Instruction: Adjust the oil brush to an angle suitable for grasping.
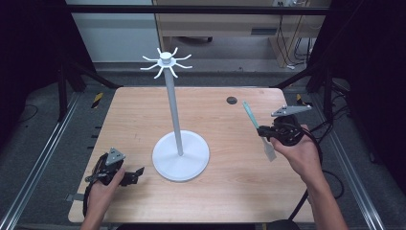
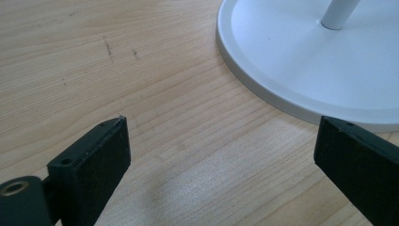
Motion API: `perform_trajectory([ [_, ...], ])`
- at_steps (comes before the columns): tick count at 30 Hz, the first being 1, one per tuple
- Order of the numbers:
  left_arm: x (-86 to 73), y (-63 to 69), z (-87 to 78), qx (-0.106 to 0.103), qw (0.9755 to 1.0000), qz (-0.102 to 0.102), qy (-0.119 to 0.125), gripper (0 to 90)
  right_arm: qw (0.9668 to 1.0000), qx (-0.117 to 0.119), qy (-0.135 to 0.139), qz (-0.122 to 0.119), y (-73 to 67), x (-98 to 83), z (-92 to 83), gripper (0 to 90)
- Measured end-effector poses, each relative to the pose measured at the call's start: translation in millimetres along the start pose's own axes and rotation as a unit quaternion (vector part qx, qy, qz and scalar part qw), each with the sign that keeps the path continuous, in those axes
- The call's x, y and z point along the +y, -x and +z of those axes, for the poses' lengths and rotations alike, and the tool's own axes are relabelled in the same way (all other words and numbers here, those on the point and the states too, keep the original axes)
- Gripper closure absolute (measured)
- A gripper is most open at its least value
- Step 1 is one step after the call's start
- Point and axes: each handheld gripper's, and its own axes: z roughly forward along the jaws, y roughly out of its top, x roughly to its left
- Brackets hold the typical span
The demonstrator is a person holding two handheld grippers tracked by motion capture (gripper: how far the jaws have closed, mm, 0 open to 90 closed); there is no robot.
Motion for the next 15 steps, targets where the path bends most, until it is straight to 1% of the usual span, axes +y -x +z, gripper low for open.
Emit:
perform_trajectory([
  [4,-0.1,-0.8,-0.3,0.0,1.0,0.0,0.001,3.8,0.9999,0.002,0.011,-0.001,-3.2,3.6,-2.4,82.7],
  [8,-0.1,-0.9,-0.4,0.0,1.0,0.0,0.002,3.8,0.9995,0.003,0.03,-0.007,-8.8,8.4,-4.8,82.7],
  [15,-0.1,-1.0,-0.7,0.001,1.0,0.0,0.001,3.8,0.9988,0.007,0.047,-0.013,-18.1,13.6,-5.8,82.7],
])
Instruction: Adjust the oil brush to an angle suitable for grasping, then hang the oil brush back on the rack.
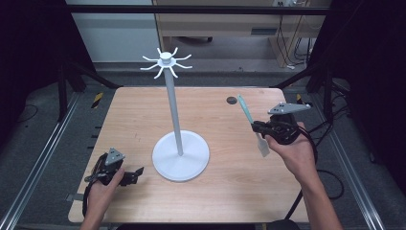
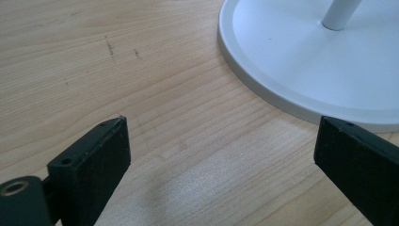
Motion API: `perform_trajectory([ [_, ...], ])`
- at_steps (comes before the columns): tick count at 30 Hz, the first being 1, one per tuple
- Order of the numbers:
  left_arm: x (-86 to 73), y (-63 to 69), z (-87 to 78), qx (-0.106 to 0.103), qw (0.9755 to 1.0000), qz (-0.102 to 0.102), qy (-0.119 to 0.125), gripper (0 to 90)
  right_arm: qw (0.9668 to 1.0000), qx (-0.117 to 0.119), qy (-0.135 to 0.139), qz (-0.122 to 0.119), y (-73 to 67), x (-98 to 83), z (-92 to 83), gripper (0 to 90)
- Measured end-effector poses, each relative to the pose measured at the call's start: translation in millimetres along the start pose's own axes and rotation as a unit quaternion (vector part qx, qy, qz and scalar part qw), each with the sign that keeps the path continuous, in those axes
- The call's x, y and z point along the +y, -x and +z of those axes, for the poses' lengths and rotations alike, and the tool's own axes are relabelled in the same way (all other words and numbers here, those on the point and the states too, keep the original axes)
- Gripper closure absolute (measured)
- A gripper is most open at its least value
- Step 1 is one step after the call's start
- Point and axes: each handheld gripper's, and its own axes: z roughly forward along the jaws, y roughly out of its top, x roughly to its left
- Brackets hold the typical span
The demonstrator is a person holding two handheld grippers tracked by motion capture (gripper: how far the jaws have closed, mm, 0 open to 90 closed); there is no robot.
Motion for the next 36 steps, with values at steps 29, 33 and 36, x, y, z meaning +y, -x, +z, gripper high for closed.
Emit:
perform_trajectory([
  [29,-0.4,-0.9,-1.0,0.0,1.0,-0.001,0.001,3.8,0.9971,0.024,0.071,-0.013,-33.7,25.0,2.5,82.6],
  [33,-0.5,-0.7,-1.0,-0.001,1.0,-0.002,0.001,3.9,0.9962,0.029,0.081,-0.013,-37.4,27.9,1.5,82.6],
  [36,-0.5,-1.0,-1.2,-0.001,1.0,-0.001,0.0,4.1,0.9951,0.032,0.092,-0.018,-44.4,32.4,-0.2,82.6],
])
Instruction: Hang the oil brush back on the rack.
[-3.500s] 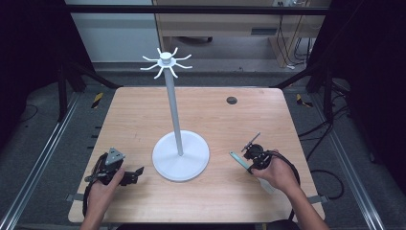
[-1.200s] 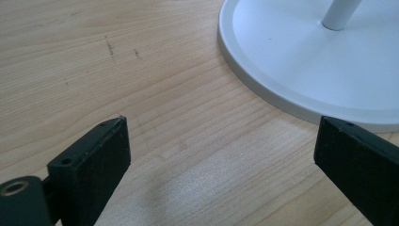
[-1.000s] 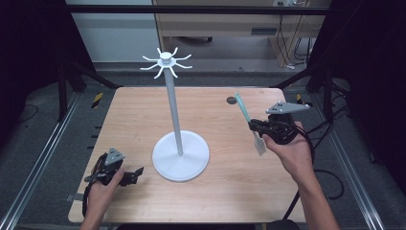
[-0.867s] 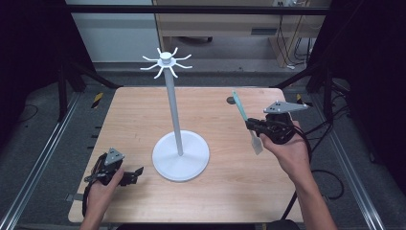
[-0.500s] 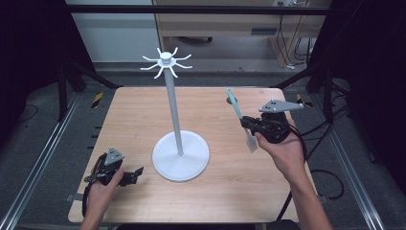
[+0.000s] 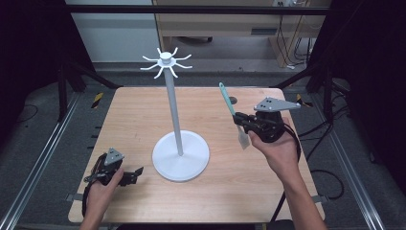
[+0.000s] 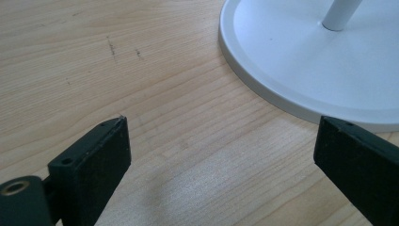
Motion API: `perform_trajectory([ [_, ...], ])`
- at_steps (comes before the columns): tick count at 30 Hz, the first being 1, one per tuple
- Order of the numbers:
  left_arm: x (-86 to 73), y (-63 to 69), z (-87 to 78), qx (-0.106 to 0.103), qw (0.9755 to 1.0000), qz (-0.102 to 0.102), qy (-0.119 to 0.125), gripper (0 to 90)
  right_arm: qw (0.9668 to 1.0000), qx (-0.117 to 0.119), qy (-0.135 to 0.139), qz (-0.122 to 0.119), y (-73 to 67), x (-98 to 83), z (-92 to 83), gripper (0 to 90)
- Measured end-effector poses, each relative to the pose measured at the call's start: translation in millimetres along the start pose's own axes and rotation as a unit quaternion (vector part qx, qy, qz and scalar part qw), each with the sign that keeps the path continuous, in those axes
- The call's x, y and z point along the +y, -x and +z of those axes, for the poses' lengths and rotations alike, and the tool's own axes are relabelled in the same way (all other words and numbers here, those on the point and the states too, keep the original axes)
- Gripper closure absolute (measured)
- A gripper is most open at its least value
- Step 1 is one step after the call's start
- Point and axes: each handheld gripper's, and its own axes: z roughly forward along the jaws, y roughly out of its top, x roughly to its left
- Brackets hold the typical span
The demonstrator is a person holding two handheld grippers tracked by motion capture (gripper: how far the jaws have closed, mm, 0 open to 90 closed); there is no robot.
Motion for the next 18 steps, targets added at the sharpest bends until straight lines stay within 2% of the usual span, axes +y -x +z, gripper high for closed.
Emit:
perform_trajectory([
  [18,0.0,0.0,0.0,-0.001,1.0,0.002,0.0,4.1,0.9978,0.023,0.058,-0.022,-28.9,27.4,-4.4,82.6],
])
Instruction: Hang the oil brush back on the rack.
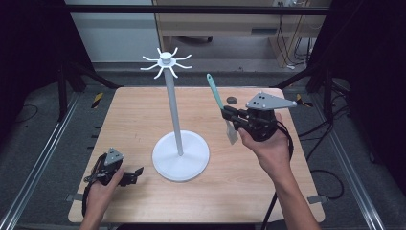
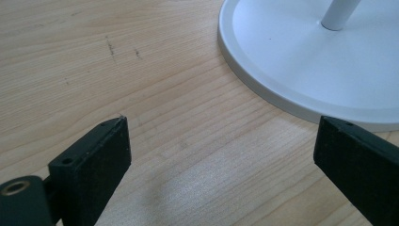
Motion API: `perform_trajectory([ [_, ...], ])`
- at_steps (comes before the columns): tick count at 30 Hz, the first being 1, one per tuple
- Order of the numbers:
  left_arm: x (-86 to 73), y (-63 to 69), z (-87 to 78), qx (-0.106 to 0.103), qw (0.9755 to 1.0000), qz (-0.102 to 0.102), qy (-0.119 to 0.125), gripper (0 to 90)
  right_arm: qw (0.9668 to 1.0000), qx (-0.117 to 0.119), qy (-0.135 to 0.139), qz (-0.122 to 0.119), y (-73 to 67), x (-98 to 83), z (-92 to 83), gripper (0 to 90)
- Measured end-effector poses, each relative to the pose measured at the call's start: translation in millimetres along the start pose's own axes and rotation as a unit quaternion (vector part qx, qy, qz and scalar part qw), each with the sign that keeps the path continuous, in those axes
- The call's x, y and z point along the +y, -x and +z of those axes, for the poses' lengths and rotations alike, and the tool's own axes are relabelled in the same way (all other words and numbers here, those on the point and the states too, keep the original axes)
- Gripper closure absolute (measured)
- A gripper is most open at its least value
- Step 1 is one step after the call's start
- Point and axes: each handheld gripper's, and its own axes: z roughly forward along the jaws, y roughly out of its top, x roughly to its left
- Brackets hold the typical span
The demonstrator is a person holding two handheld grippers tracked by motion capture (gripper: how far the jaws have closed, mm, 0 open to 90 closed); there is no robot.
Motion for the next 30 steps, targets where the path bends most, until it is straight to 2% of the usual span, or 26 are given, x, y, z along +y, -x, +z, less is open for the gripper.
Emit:
perform_trajectory([
  [4,0.0,0.0,-0.1,0.0,1.0,0.0,0.0,4.1,0.9999,0.003,0.011,-0.008,-5.8,6.8,-1.7,82.6],
  [30,0.0,0.5,0.8,-0.001,1.0,0.0,-0.001,4.2,0.9984,0.02,0.048,-0.021,-15.0,23.0,-4.5,82.5],
])
